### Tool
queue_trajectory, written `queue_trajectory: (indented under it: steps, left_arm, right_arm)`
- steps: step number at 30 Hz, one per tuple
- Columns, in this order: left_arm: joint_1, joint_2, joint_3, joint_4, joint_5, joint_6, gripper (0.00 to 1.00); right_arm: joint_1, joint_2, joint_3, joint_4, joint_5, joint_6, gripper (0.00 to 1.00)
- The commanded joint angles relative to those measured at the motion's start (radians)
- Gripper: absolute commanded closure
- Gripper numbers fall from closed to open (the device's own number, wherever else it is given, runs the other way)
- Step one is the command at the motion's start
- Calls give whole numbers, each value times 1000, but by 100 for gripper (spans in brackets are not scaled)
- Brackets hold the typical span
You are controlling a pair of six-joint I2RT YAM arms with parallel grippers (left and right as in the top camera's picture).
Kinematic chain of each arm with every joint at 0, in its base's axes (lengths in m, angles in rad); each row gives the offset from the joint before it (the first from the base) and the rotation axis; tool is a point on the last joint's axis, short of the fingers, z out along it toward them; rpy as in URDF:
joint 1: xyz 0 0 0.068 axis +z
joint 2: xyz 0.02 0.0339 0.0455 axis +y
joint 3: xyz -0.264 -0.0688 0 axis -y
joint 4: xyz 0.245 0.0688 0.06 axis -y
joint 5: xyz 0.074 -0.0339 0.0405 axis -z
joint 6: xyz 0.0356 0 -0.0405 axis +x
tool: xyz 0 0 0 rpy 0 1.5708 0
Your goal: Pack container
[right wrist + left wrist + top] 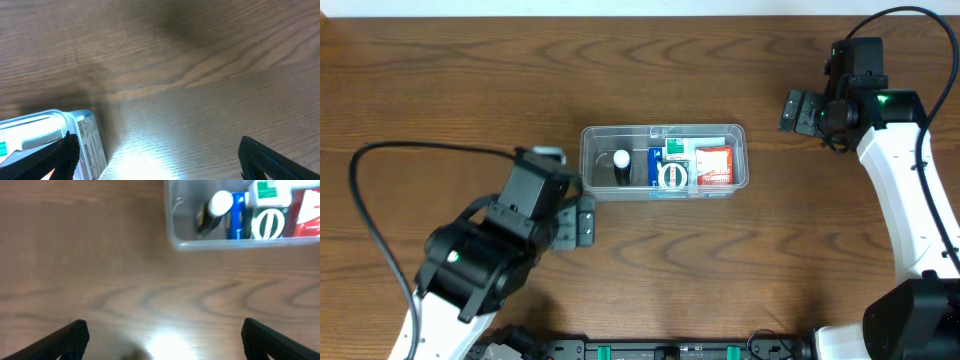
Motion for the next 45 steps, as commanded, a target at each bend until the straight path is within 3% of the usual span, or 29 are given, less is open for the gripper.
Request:
queue_trajectory:
  steps: [1, 6, 11, 17, 20, 27, 30, 45]
  left_arm:
    - [5, -48, 14, -3, -57, -50, 2]
    - [5, -138, 8, 8, -142, -8, 2]
    - [64, -247, -66, 114, -137, 166, 2]
    - [235, -415, -275, 403, 46, 439, 2]
    - [300, -491, -417, 585, 117, 520, 2]
    - [439, -665, -813, 1041, 278, 520, 2]
    - [489, -734, -945, 1164, 358, 520, 2]
    - [547, -992, -1214, 1216, 418, 517, 2]
  right_arm:
    - [-1, 3, 8, -2, 9, 6, 1]
    - [-1, 3, 8, -2, 9, 6, 1]
    - [-1, 3, 8, -2, 9, 6, 1]
    - [-1, 3, 8, -2, 9, 6, 1]
    - [-1, 3, 8, -2, 9, 6, 1]
    - [-1, 3, 8, -2, 9, 6, 1]
    - [-1, 3, 8, -2, 9, 6, 1]
    - [-1, 3, 8, -2, 9, 6, 1]
